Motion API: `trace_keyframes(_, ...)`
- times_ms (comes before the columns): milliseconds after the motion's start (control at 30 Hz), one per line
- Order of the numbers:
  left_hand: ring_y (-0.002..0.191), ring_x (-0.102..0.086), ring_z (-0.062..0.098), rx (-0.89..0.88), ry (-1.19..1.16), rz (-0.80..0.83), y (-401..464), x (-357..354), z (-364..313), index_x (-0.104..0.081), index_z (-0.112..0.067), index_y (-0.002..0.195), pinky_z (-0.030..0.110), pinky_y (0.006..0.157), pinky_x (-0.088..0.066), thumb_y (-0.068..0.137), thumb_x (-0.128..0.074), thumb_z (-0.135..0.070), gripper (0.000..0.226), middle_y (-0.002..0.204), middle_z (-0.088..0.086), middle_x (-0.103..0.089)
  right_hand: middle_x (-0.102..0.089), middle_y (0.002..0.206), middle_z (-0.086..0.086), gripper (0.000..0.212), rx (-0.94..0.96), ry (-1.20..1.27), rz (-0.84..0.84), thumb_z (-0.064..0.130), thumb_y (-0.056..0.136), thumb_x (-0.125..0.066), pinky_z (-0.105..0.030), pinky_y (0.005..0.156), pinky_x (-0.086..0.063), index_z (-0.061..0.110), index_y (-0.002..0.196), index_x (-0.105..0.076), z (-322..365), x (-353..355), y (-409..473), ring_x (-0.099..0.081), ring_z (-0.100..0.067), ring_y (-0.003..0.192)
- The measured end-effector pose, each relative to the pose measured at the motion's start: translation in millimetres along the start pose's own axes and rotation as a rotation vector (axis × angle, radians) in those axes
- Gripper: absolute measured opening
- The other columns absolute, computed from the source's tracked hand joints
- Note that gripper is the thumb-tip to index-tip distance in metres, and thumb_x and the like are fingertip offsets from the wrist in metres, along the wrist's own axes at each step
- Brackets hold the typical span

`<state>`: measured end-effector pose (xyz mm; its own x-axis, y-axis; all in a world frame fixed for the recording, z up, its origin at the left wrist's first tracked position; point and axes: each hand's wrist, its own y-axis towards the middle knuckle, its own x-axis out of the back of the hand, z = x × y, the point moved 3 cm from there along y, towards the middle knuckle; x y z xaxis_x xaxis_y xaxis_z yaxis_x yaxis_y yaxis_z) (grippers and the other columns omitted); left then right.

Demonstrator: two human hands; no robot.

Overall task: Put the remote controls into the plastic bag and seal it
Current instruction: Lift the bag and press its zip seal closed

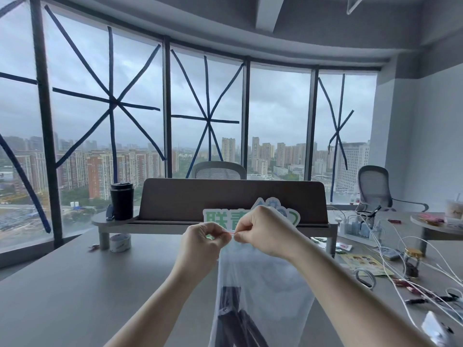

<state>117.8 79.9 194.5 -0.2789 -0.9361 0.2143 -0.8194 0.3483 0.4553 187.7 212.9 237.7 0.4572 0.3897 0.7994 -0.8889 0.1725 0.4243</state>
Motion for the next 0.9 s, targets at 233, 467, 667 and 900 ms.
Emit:
trace_keyframes(233,0.041,-0.042,0.003,-0.055,0.061,-0.044,1.4,-1.8,2.1,-0.066,-0.019,0.059,0.018,0.045,-0.036,0.079,-0.069,-0.011,0.021,0.044,-0.014,-0.055,-0.056,0.055,0.013,0.029,0.000,-0.099,-0.009,0.030,0.081,-0.070,-0.039,0.072,-0.057,0.034,0.054,-0.061,3.8,-0.7,0.0,-0.059,-0.014,0.067)
trace_keyframes(467,0.043,-0.045,-0.001,-0.066,0.050,-0.040,-0.5,-0.8,3.8,-0.063,-0.019,0.057,0.013,0.047,-0.036,0.080,-0.064,-0.006,0.027,0.046,-0.019,-0.055,-0.066,0.069,0.012,0.012,0.025,-0.122,-0.011,0.038,0.085,-0.068,-0.038,0.078,-0.056,0.028,0.085,-0.076,3.3,-3.8,-5.3,-0.065,-0.016,0.080)
trace_keyframes(667,0.041,-0.038,0.003,-0.043,0.038,-0.021,-0.2,-1.0,3.5,-0.062,-0.017,0.058,0.031,0.053,-0.043,0.080,-0.065,-0.009,0.024,0.041,-0.015,-0.052,-0.070,0.083,0.008,0.008,0.042,-0.143,-0.037,0.031,0.084,-0.068,-0.040,0.079,-0.055,0.026,0.085,-0.074,-0.4,-1.1,-8.4,-0.066,-0.018,0.084)
trace_keyframes(900,0.042,-0.045,0.001,-0.063,0.066,-0.052,0.3,-0.4,4.8,-0.064,-0.016,0.059,0.014,0.045,-0.037,0.080,-0.065,-0.009,0.022,0.045,-0.019,-0.056,-0.066,0.080,0.006,0.013,0.063,-0.188,-0.041,0.032,0.088,-0.066,-0.034,0.076,-0.050,0.024,0.087,-0.076,1.6,0.4,-10.9,-0.064,-0.019,0.084)
